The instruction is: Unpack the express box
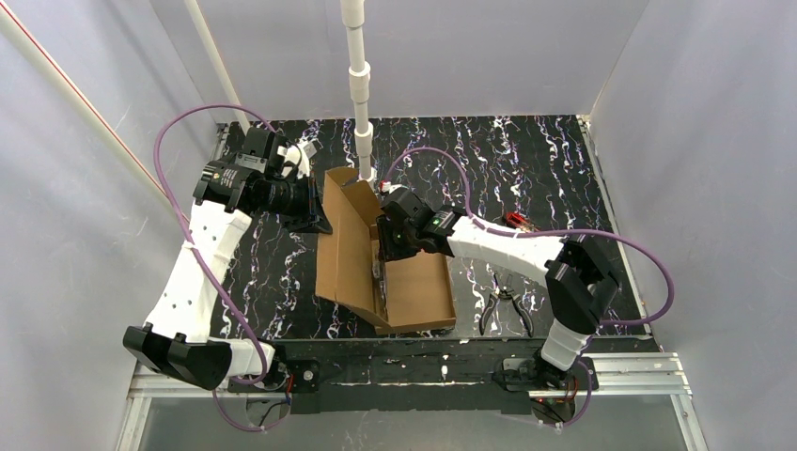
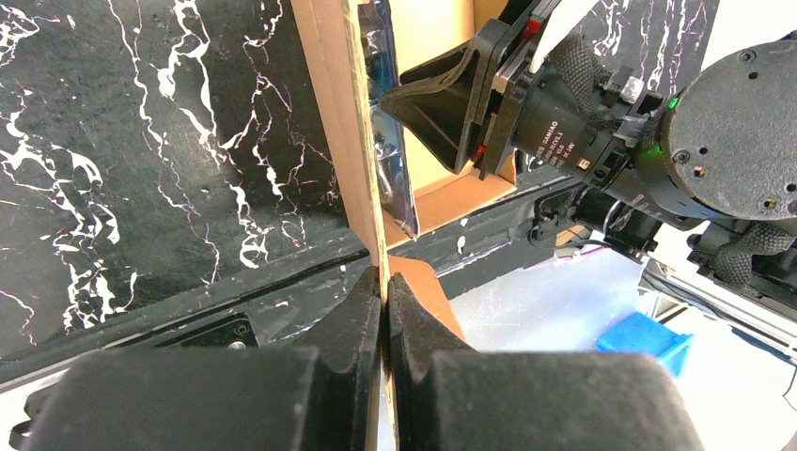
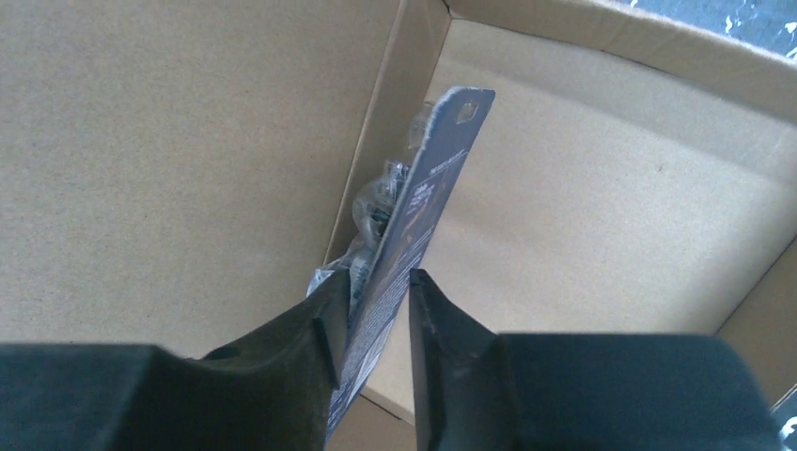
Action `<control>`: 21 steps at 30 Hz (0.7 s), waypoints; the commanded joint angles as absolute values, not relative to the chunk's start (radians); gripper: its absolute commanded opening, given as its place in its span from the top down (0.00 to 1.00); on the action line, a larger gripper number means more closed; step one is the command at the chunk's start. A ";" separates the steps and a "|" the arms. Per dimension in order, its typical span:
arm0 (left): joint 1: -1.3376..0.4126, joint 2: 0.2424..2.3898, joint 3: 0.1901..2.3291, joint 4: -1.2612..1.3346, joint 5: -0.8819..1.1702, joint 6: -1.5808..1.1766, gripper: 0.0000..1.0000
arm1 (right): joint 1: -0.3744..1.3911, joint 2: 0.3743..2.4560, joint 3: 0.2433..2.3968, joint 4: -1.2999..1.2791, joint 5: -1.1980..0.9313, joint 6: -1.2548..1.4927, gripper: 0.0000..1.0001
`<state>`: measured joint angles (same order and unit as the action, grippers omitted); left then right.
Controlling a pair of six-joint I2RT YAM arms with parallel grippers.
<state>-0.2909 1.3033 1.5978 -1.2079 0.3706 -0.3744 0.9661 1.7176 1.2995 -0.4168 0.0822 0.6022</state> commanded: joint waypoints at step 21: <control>-0.293 1.249 1.583 -1.200 0.352 -0.321 1.00 | 0.958 1.414 1.185 -0.366 0.244 0.447 0.99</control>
